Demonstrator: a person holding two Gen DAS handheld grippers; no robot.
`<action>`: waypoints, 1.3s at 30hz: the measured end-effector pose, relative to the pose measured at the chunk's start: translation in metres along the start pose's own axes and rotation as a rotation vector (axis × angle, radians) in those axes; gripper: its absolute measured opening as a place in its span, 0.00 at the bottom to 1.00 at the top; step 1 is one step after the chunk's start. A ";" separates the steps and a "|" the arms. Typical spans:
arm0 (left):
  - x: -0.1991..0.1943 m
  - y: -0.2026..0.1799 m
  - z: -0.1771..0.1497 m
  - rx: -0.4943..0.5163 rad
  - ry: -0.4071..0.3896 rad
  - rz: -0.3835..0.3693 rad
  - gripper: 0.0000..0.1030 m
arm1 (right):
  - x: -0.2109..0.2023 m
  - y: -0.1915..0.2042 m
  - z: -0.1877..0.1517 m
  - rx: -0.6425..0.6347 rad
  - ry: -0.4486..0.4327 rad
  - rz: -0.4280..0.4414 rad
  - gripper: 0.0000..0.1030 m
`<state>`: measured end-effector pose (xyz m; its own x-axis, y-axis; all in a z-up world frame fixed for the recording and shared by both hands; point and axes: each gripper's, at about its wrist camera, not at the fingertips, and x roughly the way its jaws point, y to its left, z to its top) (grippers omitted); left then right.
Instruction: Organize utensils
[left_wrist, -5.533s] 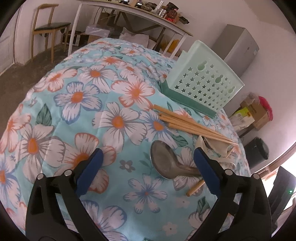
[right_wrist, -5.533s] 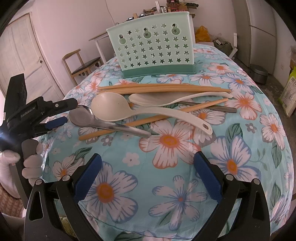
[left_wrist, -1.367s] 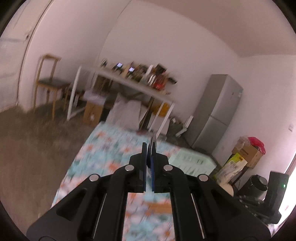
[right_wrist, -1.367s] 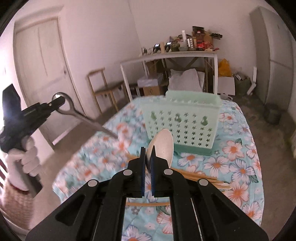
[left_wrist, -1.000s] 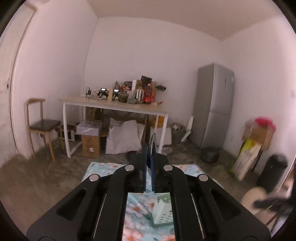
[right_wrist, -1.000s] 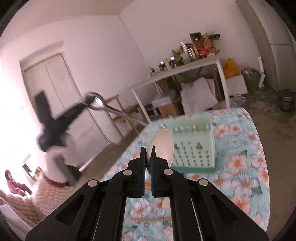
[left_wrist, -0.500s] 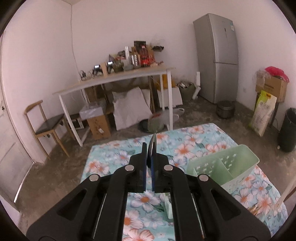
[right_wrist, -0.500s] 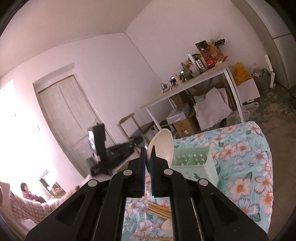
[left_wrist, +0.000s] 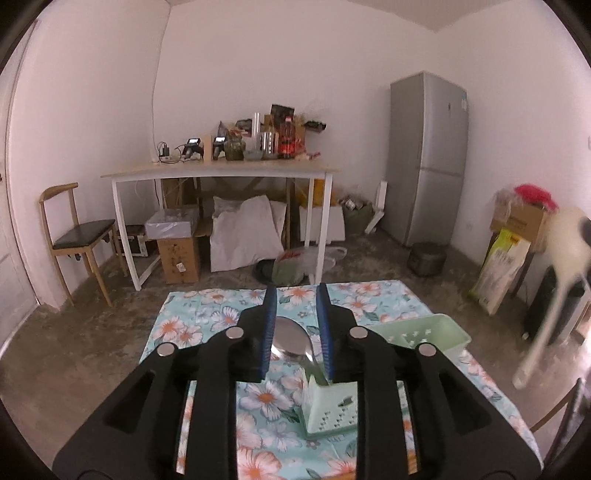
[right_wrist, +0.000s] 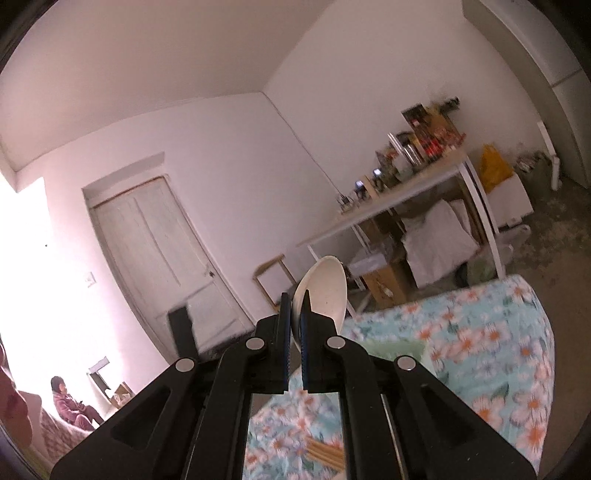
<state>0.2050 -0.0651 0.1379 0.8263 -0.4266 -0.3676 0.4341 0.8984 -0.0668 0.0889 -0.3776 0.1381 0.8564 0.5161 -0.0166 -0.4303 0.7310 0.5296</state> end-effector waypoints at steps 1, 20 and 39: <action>-0.008 0.004 -0.005 -0.013 0.000 -0.009 0.21 | 0.002 0.000 0.004 -0.008 -0.012 0.015 0.04; -0.043 0.034 -0.132 -0.189 0.205 -0.108 0.21 | 0.129 -0.058 -0.015 -0.134 0.153 -0.053 0.05; -0.047 0.033 -0.149 -0.243 0.238 -0.154 0.21 | 0.047 -0.045 -0.040 -0.084 0.143 -0.233 0.51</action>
<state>0.1271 -0.0002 0.0150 0.6390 -0.5483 -0.5395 0.4257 0.8363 -0.3457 0.1371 -0.3680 0.0799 0.8884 0.3835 -0.2522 -0.2540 0.8684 0.4258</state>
